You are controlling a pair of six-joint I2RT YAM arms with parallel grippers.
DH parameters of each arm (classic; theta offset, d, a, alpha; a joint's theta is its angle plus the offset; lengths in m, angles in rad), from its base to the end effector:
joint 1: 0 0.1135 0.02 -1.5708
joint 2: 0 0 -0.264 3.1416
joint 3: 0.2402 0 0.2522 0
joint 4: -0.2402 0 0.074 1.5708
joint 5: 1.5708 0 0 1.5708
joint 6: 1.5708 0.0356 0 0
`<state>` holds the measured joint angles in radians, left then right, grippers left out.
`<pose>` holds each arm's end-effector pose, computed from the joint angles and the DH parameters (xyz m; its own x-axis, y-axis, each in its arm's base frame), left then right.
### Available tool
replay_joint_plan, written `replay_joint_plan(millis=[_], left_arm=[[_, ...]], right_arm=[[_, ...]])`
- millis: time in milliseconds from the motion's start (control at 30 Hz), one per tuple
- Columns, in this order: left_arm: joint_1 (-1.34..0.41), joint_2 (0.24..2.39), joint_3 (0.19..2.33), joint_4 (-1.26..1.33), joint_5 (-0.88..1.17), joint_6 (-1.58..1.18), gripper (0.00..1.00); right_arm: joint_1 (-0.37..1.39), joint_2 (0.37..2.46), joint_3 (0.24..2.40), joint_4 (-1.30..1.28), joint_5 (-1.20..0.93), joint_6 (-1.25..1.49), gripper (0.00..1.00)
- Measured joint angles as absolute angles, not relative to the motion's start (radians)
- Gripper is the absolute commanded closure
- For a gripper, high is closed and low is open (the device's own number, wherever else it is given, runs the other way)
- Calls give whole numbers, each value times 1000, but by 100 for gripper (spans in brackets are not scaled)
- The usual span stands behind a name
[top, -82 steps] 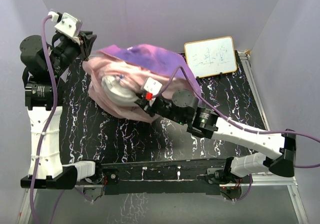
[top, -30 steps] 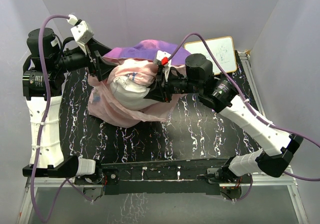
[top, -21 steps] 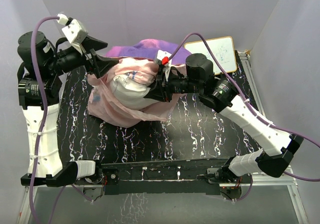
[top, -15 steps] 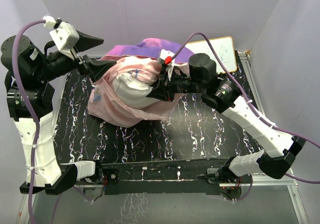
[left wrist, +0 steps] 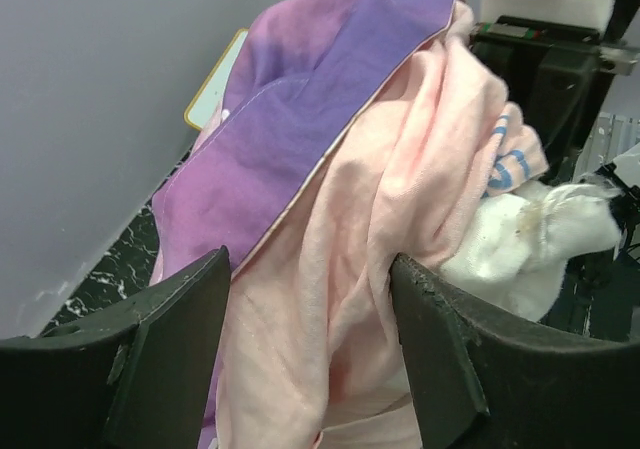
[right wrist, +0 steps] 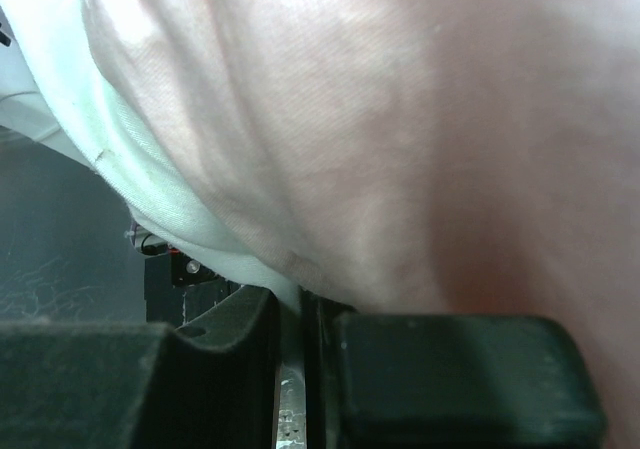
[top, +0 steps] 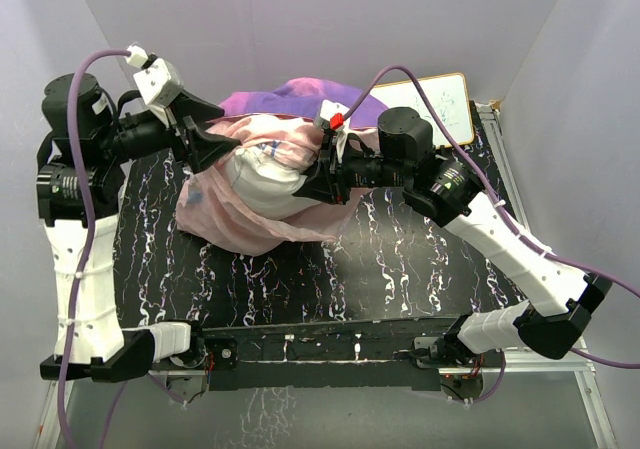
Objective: Remove the pillowcase from the pillow
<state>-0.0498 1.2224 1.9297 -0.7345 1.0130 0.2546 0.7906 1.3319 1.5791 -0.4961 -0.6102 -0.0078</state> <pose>0.1682 -0.0386 0.5639 0.1937 0.1238 -0.9732 0.8521 0.4704 0.2294 0.1827 0.2136 0.4627 -0.1657 -0.1765 -0.9703 -0.9745 0.1804 0.1336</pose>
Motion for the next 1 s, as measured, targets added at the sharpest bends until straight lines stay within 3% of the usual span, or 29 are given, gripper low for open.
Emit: replay_joint_plan(millis=[100, 267, 333, 400, 467, 1000], left_arm=[[-50, 1248, 1908, -735, 1010, 254, 39], [-50, 1246, 1880, -703, 1024, 224, 51], [-50, 1232, 1845, -660, 1035, 182, 62], [-50, 1217, 1799, -603, 1047, 124, 86], [-50, 1213, 1769, -547, 1056, 67, 97], [-52, 1221, 1732, -297, 939, -67, 100]], right_arm=[[791, 1332, 1579, -497, -611, -6, 92], [790, 1333, 1579, -497, -617, -1, 92], [790, 1337, 1579, -493, -625, 7, 92], [796, 1346, 1579, -485, -628, 15, 92], [815, 1356, 1579, -474, -619, 21, 92], [1062, 1407, 1576, -464, -400, -41, 92]])
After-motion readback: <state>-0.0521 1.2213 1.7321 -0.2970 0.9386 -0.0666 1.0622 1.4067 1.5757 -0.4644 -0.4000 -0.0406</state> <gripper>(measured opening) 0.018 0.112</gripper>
